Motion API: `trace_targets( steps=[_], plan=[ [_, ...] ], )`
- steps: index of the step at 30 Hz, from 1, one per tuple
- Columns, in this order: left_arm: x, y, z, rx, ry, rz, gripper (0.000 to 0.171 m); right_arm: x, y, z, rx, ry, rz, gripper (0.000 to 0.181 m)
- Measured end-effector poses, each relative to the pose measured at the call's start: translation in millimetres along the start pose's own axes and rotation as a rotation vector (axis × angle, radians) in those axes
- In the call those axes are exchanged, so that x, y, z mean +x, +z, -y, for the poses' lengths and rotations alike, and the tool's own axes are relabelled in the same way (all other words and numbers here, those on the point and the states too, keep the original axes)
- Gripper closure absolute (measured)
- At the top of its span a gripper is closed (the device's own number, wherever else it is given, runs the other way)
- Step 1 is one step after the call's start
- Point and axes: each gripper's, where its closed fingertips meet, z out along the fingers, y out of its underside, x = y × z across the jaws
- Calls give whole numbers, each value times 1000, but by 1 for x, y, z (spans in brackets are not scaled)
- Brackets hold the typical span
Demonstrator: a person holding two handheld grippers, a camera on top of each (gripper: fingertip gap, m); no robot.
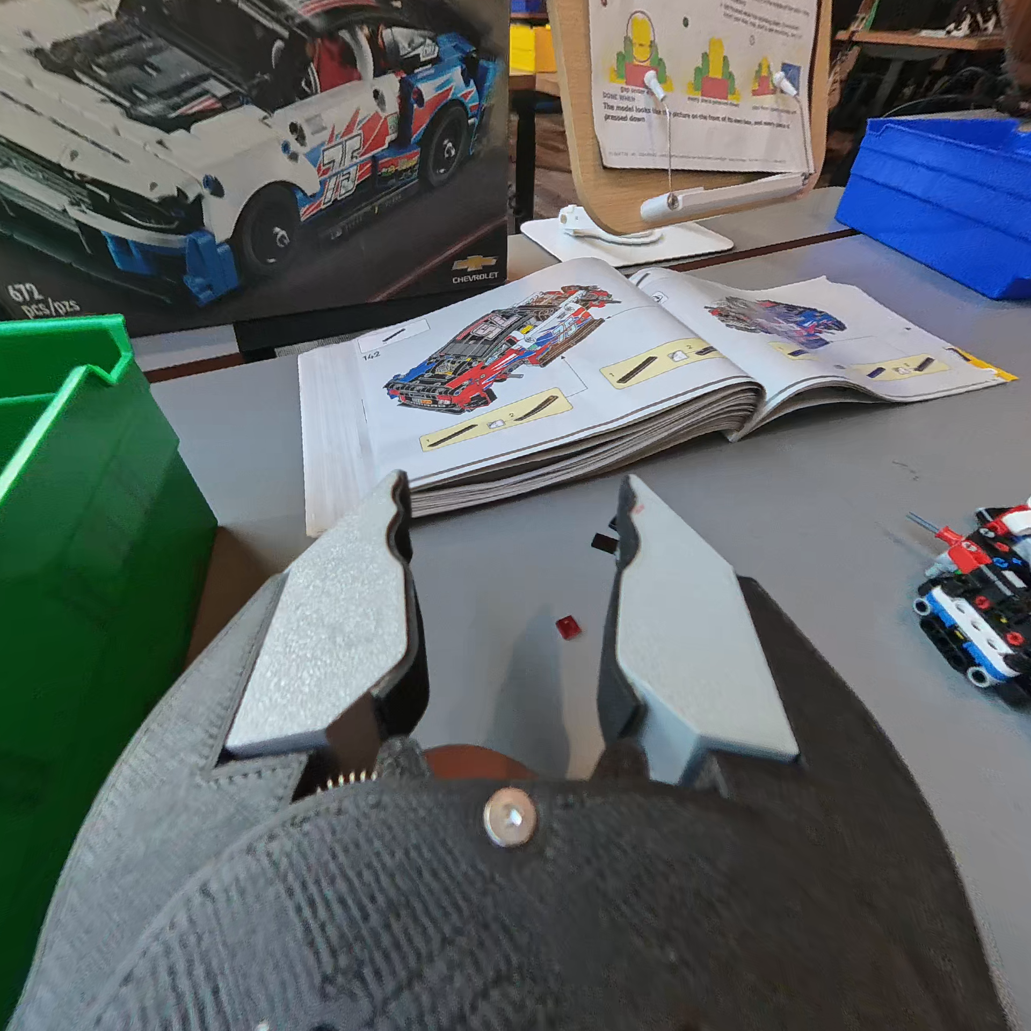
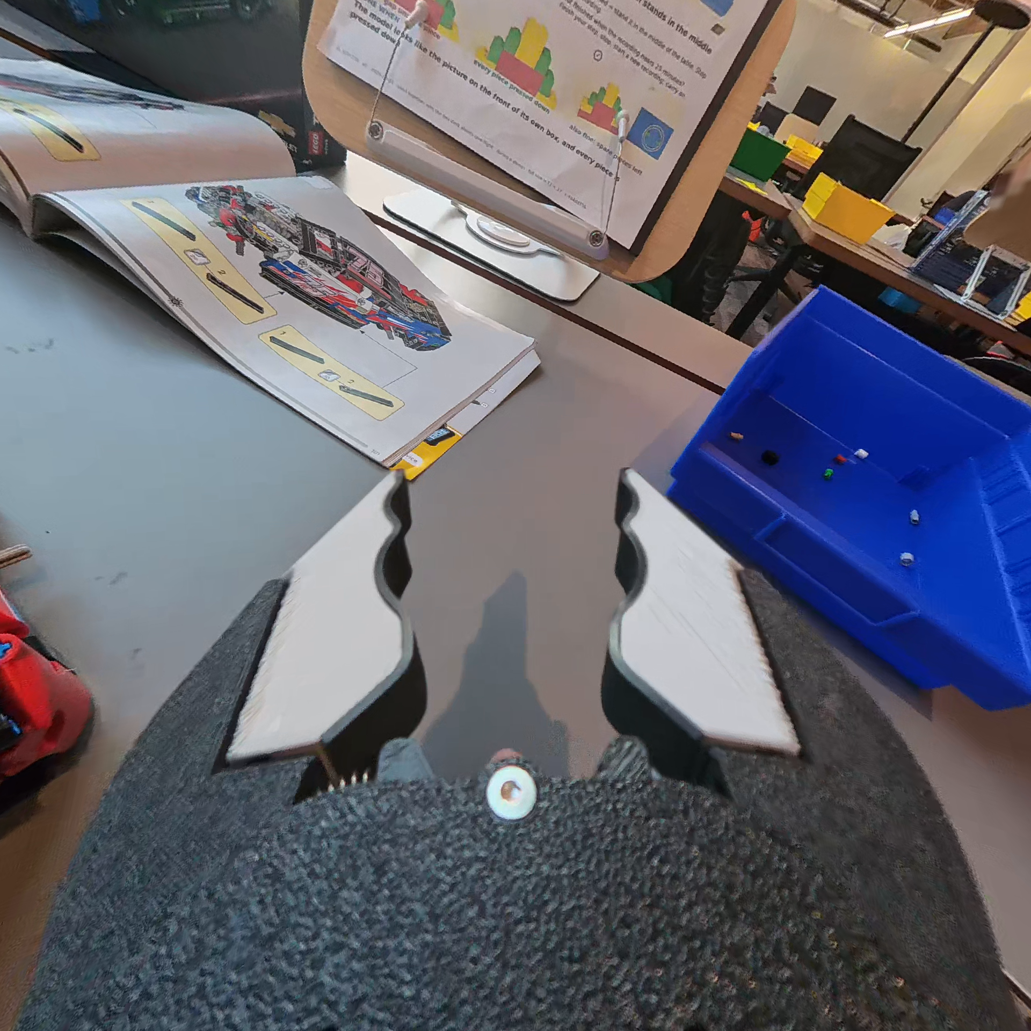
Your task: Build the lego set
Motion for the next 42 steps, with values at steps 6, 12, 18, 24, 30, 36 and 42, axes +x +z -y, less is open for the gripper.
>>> trace_targets(
  steps=[6,12,18,24,30,36,42],
  plan=[
    [16,-3,-3,-30,83,-50,171,-10,2,-9,-64,-121,-13,181],
    [16,-7,6,2,83,-29,134,-5,1,-5,-39,-146,-62,165],
    [5,-13,14,27,102,37,109,6,-4,0,-8,-83,-109,118],
    [0,-14,13,22,81,37,164,-4,2,-8,-60,-187,-96,181],
    [23,-3,-10,-81,149,-89,134,-17,6,-4,-41,-211,-48,158],
    [50,1,-38,-220,292,-181,143,-20,5,4,5,-146,5,159],
    [60,-20,-43,-327,127,-395,133,-15,-8,17,93,36,62,154]
  ],
)
